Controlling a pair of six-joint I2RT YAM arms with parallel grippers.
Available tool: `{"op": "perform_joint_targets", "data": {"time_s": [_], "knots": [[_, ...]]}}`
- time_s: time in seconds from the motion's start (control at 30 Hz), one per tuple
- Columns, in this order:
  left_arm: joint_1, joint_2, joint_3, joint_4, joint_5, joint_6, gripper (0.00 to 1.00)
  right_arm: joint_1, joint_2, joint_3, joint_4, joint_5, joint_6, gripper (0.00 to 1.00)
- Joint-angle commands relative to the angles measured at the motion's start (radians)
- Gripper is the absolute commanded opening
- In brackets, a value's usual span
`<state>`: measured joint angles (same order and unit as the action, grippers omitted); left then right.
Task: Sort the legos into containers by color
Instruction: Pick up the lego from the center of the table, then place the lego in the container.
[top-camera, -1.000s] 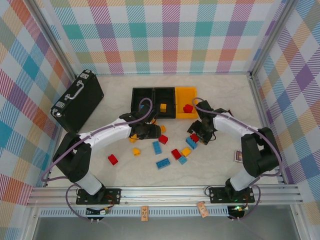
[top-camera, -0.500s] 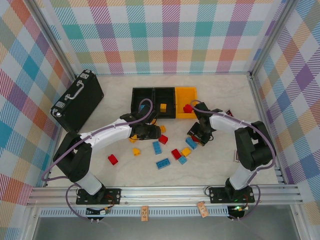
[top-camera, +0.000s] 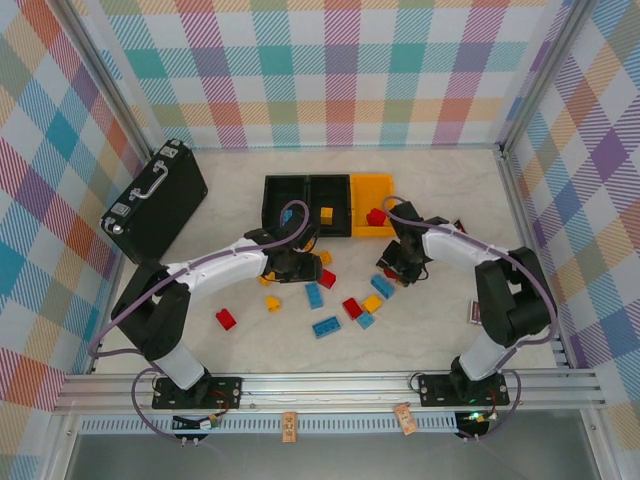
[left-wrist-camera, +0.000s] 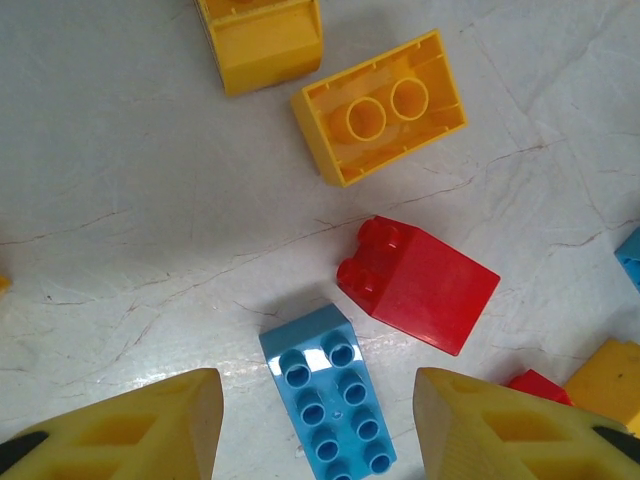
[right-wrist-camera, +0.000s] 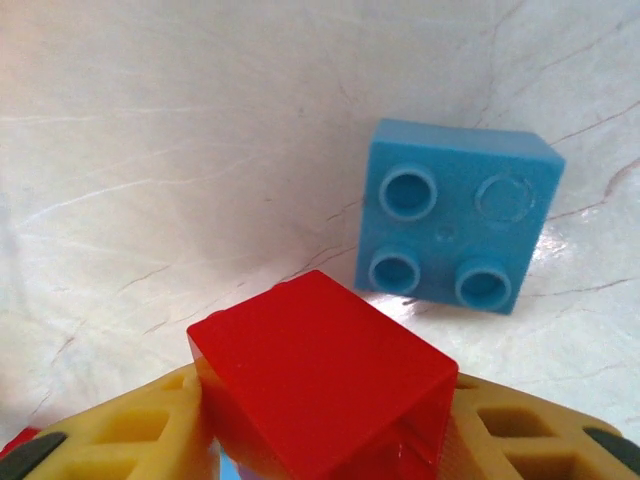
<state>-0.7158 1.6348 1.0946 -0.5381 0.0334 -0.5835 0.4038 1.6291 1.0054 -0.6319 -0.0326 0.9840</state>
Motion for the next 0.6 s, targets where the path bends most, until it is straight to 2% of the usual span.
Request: {"op": "perform_joint_targets", "data": {"time_s": [0.0, 0.23, 0.57], "knots": [[-0.013, 0.008, 0.02, 0.012, -0.009, -0.006, 0.53, -0.006, -0.074, 0.021, -0.037, 0.02, -0.04, 0.34], [-0.016, -0.007, 0.024, 0.021, -0.009, -0.018, 0.53, -0.017, -0.062, 0.155, -0.065, 0.039, -0.131, 0.34], [-0.029, -0.045, 0.001, 0.009, -0.029, -0.037, 0.53, -0.067, 0.236, 0.542, -0.094, -0.003, -0.217, 0.35]]}}
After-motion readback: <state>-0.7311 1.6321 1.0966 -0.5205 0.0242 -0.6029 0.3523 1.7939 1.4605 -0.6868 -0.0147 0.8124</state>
